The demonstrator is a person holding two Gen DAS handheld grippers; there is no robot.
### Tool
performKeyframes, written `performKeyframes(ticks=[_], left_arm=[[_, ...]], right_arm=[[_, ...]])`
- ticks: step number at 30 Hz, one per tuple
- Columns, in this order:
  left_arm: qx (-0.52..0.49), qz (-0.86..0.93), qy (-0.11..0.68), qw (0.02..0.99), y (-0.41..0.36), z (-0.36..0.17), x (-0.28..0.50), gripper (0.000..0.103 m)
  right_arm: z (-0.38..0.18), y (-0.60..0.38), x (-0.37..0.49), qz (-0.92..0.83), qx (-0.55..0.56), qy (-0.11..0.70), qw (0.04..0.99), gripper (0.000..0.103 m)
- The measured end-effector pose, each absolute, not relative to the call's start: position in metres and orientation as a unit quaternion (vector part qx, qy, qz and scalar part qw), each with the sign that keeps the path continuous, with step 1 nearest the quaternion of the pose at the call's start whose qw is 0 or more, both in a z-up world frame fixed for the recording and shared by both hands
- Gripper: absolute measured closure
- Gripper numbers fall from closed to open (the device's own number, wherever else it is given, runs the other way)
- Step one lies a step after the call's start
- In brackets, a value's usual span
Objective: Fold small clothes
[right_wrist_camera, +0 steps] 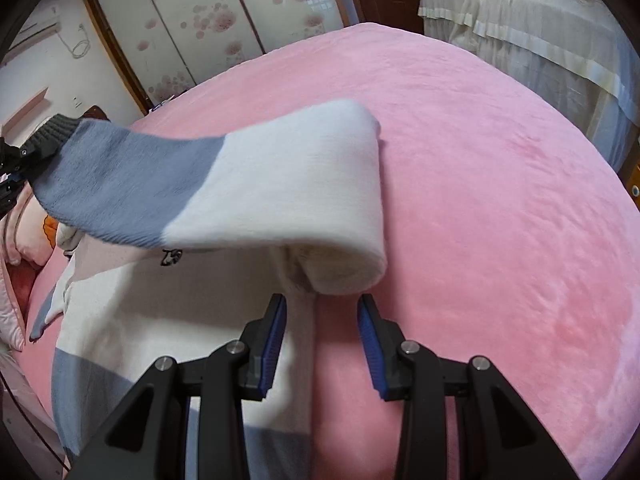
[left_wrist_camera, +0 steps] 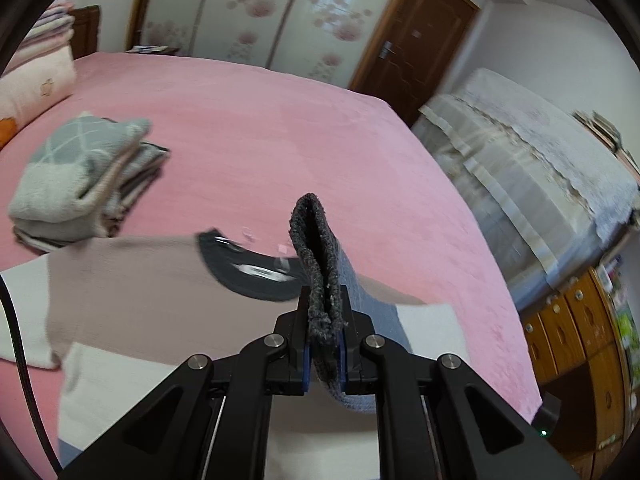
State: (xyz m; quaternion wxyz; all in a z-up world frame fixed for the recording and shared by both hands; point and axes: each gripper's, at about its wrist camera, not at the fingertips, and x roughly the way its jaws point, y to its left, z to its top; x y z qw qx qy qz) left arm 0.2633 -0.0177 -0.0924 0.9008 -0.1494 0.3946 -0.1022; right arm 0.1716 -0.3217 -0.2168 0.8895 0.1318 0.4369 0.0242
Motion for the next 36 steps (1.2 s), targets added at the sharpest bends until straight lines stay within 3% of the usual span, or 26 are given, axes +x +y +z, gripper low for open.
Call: performKeyframes(ticks=[15,18,22,28,36], left_arm=[[-0.168,-0.023,0.428,0.887,0.071,-0.159,0.290,0.096],[-0.174,-0.013,0.439,0.881,0.079,-0.176,0.292,0.096],[-0.179,0.005,0.457,0.871,0.091,-0.206,0.290,0.095],[-0.196,0.018,0.478,0.856,0.106,-0.241,0.281,0.094],[-0.201,0.008,0.460,0.865,0.109,-0.241,0.283,0.094]], right_arm=[[-0.222,-0.301,0.196,0.002,0.110,0.439,0.892,0.067],[-0.221,-0.298,0.193,-0.016,0.096,0.428,0.899,0.080],[-0.222,-0.297,0.187,-0.033,0.081,0.424,0.901,0.087],[-0.224,-0.296,0.187,-0.050,0.084,0.430,0.898,0.090],[-0.230,-0.294,0.186,-0.061,0.078,0.437,0.894,0.090]])
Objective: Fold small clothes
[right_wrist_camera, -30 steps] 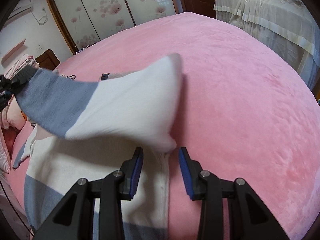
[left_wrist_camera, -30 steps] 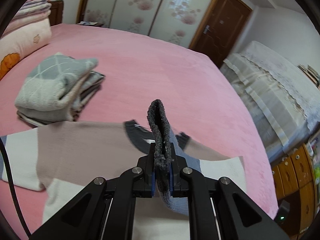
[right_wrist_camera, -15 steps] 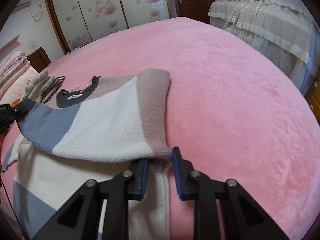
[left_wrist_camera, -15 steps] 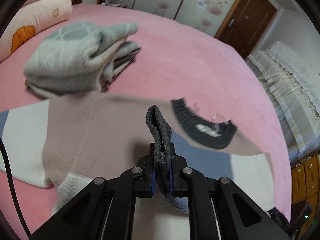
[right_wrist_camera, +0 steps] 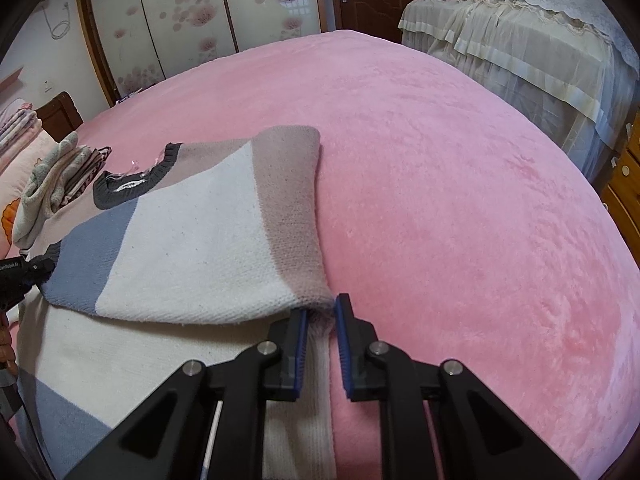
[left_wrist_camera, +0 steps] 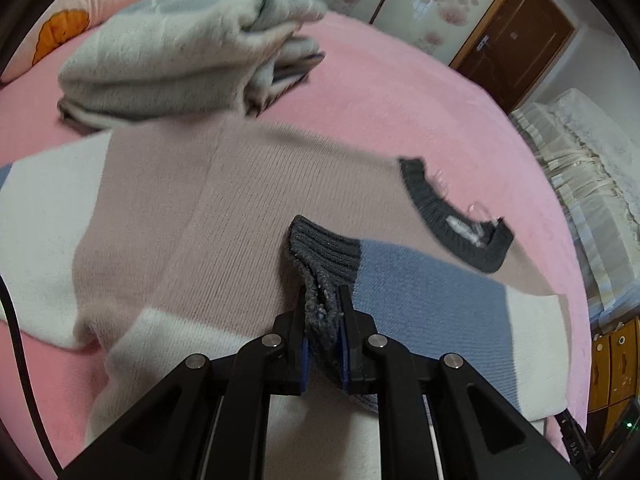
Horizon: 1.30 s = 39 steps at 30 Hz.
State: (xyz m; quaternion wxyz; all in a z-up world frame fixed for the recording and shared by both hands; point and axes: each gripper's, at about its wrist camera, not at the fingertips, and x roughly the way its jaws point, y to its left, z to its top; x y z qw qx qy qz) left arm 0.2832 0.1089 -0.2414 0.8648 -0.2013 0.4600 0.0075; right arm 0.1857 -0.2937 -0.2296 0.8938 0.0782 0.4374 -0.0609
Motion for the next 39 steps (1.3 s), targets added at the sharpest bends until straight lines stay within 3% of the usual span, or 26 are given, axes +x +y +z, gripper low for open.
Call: performKeyframes(ticks=[6,11,15,17,21,26,31,39], left_arm=[[-0.171,-0.001,0.413,0.895,0.106,-0.215,0.290,0.094],[-0.150,0.018,0.451,0.880,0.103,-0.239,0.299,0.093],[-0.157,0.021,0.465,0.871,0.109,-0.250,0.292,0.078],[-0.166,0.013,0.471,0.866,0.114,-0.247,0.287,0.074],[-0.150,0.016,0.478,0.865,0.127,-0.233,0.273,0.064],[-0.127,0.000,0.457,0.880,0.126,-0.201,0.260,0.064],[-0.116,-0.026,0.449,0.885,0.103,-0.190,0.276,0.061],[-0.109,-0.055,0.469,0.875,0.071,-0.206,0.311,0.061]], right_arm=[[-0.231,-0.289,0.186,-0.065,0.068,0.441,0.892,0.090],[-0.230,-0.277,0.186,-0.069,0.033,0.447,0.891,0.089],[-0.226,-0.280,0.185,-0.055,0.029,0.466,0.883,0.087],[-0.221,-0.284,0.182,-0.041,0.028,0.475,0.879,0.084],[-0.198,-0.292,0.171,-0.011,0.018,0.471,0.882,0.068],[-0.160,-0.300,0.176,-0.001,0.007,0.445,0.896,0.062],[-0.153,-0.297,0.226,-0.004,0.014,0.432,0.902,0.039],[-0.197,-0.300,0.309,-0.003,0.048,0.487,0.872,0.038]])
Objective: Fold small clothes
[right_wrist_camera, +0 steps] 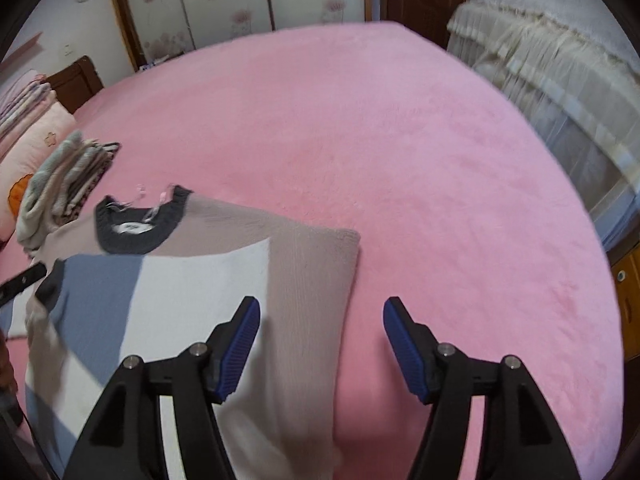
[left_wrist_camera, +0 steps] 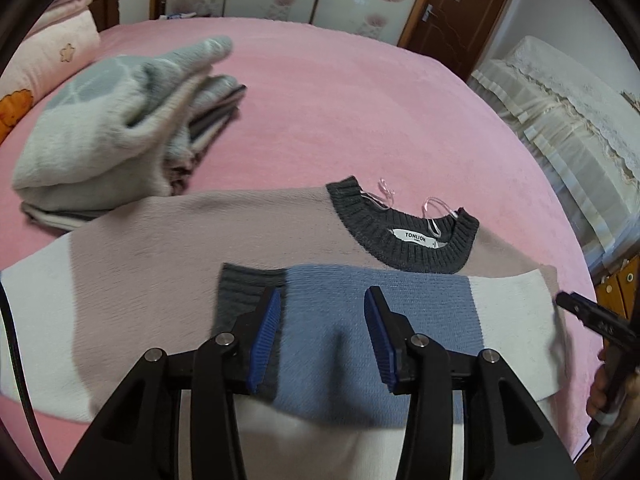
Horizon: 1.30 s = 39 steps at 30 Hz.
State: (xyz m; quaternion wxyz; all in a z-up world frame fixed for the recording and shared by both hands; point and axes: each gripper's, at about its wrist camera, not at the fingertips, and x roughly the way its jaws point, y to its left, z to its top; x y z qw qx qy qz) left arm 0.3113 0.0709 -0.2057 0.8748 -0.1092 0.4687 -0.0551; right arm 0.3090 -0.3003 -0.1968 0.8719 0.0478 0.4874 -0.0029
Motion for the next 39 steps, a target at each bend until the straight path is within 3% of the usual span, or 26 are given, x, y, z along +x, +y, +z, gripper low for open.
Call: performKeyframes(ticks=[6,8,12,16,24,26,27,29,30,31,39], left_arm=[[-0.096,-0.058,0.489,0.865,0.063,-0.229,0.329,0.061],[-0.089,-0.054,0.491,0.865,0.063,-0.234,0.332,0.061],[-0.070,-0.031,0.492,0.868,0.062,-0.242,0.337,0.067],[-0.061,-0.015,0.490,0.869,0.064,-0.247,0.340,0.074],[-0.022,-0.009,0.478,0.878,0.055,-0.254,0.334,0.074],[-0.010,-0.007,0.478,0.878,0.052,-0.252,0.334,0.074],[-0.004,-0.006,0.478,0.878,0.050,-0.249,0.334,0.073],[0.008,-0.005,0.480,0.877,0.048,-0.243,0.330,0.062],[0.013,-0.003,0.480,0.877,0.047,-0.239,0.326,0.047],[0.018,0.003,0.474,0.880,0.047,-0.233,0.320,0.039],[-0.010,-0.010,0.448,0.894,0.052,-0.202,0.269,0.038]], right_arm=[[-0.221,-0.319,0.333,-0.006,0.092,0.509,0.856,0.041],[-0.226,-0.319,0.334,0.020,0.102,0.512,0.853,0.069],[-0.225,-0.306,0.331,-0.013,0.062,0.497,0.865,0.091],[-0.228,-0.308,0.329,-0.040,0.050,0.494,0.867,0.091],[-0.241,-0.306,0.328,-0.057,0.032,0.493,0.868,0.091],[-0.236,-0.303,0.326,-0.057,0.021,0.492,0.868,0.089],[-0.232,-0.303,0.325,-0.057,0.019,0.494,0.867,0.083],[-0.222,-0.305,0.319,-0.052,0.028,0.496,0.866,0.076],[-0.215,-0.306,0.313,-0.047,0.036,0.492,0.869,0.075],[-0.209,-0.307,0.310,-0.046,0.040,0.488,0.871,0.075],[-0.171,-0.289,0.243,-0.016,0.041,0.442,0.896,0.075]])
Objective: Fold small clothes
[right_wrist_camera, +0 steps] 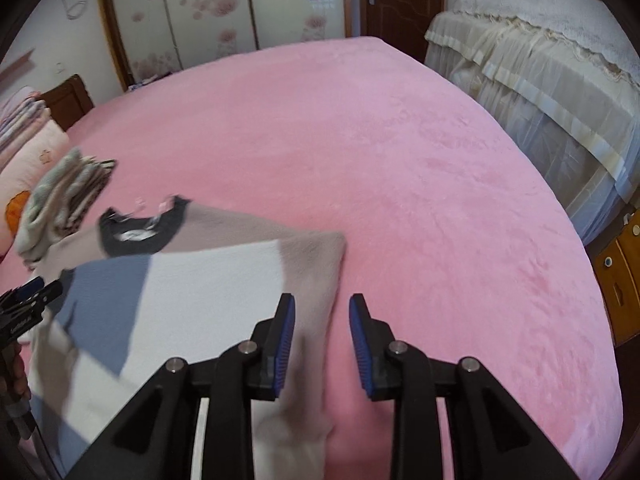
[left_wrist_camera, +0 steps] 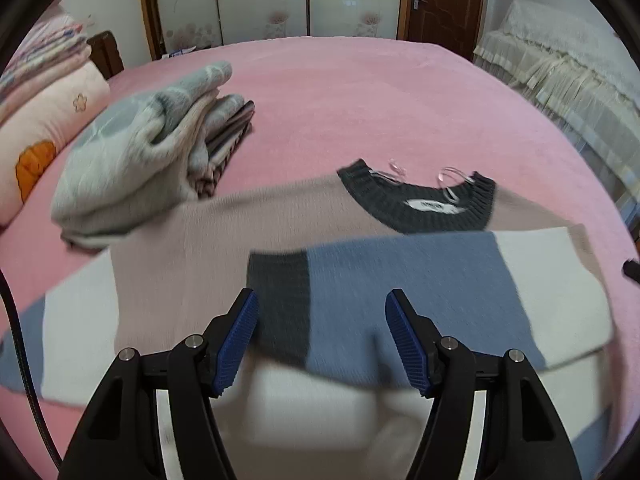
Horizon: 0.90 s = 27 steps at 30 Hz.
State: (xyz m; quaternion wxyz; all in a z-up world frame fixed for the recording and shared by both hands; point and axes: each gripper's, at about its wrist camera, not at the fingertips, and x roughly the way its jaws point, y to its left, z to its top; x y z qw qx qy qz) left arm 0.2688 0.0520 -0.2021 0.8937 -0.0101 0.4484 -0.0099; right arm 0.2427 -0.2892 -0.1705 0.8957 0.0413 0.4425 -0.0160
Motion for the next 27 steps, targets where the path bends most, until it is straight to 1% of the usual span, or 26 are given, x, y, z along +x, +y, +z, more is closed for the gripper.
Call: performKeyframes(ticks=[3,4,5,6,7,8,10,13,19,24,26,27], left_arm=[[-0.013,-0.005,0.461,0.887,0.050,-0.211,0.256,0.038],[-0.015,-0.003,0.466,0.885,0.050,-0.214,0.255,0.038],[-0.019,-0.001,0.471,0.882,0.051,-0.219,0.256,0.038],[-0.025,0.002,0.477,0.878,0.052,-0.223,0.257,0.038],[-0.028,0.007,0.483,0.875,0.053,-0.228,0.259,0.038],[-0.030,0.012,0.487,0.873,0.053,-0.231,0.261,0.038],[-0.039,0.020,0.493,0.869,0.058,-0.237,0.263,0.038],[-0.050,0.027,0.496,0.866,0.064,-0.242,0.265,0.038],[-0.046,0.034,0.498,0.865,0.063,-0.246,0.267,0.037],[-0.049,0.034,0.499,0.865,0.059,-0.236,0.264,0.037],[-0.047,0.033,0.496,0.866,0.058,-0.227,0.259,0.036],[-0.046,0.032,0.493,0.868,0.057,-0.222,0.257,0.032]], right_arm=[[-0.181,-0.276,0.228,-0.008,0.038,0.447,0.894,0.076],[-0.185,-0.273,0.225,-0.010,0.034,0.451,0.892,0.078],[-0.195,-0.269,0.223,-0.012,0.031,0.461,0.887,0.080],[-0.202,-0.267,0.221,-0.013,0.029,0.469,0.883,0.087],[-0.210,-0.266,0.220,-0.019,0.023,0.475,0.879,0.090],[-0.215,-0.265,0.216,-0.026,0.018,0.477,0.878,0.090],[-0.224,-0.266,0.214,-0.036,0.012,0.480,0.876,0.098],[-0.227,-0.267,0.212,-0.044,0.005,0.482,0.875,0.102],[-0.230,-0.263,0.215,-0.056,-0.010,0.488,0.871,0.102],[-0.222,-0.258,0.211,-0.066,-0.009,0.489,0.870,0.102],[-0.215,-0.257,0.207,-0.061,-0.002,0.487,0.871,0.102],[-0.211,-0.257,0.205,-0.058,0.003,0.487,0.871,0.098]])
